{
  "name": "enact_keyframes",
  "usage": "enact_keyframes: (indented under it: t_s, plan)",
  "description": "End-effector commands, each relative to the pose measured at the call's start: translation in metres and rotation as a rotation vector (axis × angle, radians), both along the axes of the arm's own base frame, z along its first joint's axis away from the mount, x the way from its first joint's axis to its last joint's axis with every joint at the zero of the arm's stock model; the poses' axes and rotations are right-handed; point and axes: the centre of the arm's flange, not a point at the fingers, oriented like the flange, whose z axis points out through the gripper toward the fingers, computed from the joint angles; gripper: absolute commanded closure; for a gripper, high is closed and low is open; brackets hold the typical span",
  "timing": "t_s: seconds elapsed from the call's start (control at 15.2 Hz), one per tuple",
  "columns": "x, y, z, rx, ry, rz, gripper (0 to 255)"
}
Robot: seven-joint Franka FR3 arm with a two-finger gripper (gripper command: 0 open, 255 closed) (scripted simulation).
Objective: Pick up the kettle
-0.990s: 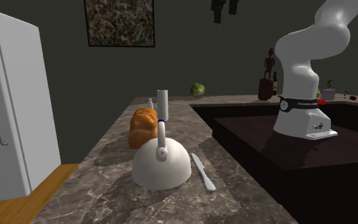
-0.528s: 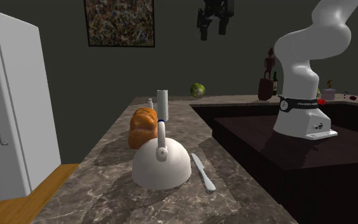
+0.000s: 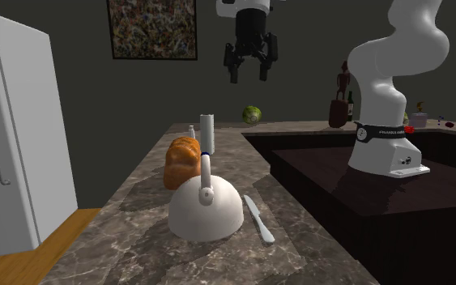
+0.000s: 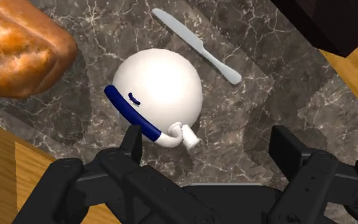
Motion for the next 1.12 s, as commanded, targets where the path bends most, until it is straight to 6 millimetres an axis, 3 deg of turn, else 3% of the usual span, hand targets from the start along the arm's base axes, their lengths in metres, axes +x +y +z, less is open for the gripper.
enact_keyframes:
  t_s: [0.0, 0.53, 1.06]
  plan:
    - [0.019, 0.004, -0.024, 0.007, -0.015, 0.095, 0]
    - [0.077, 0.029, -0.107, 0.044, -0.060, 0.451, 0]
    - [0.126, 0.074, -0.184, 0.080, -0.103, 0.797, 0]
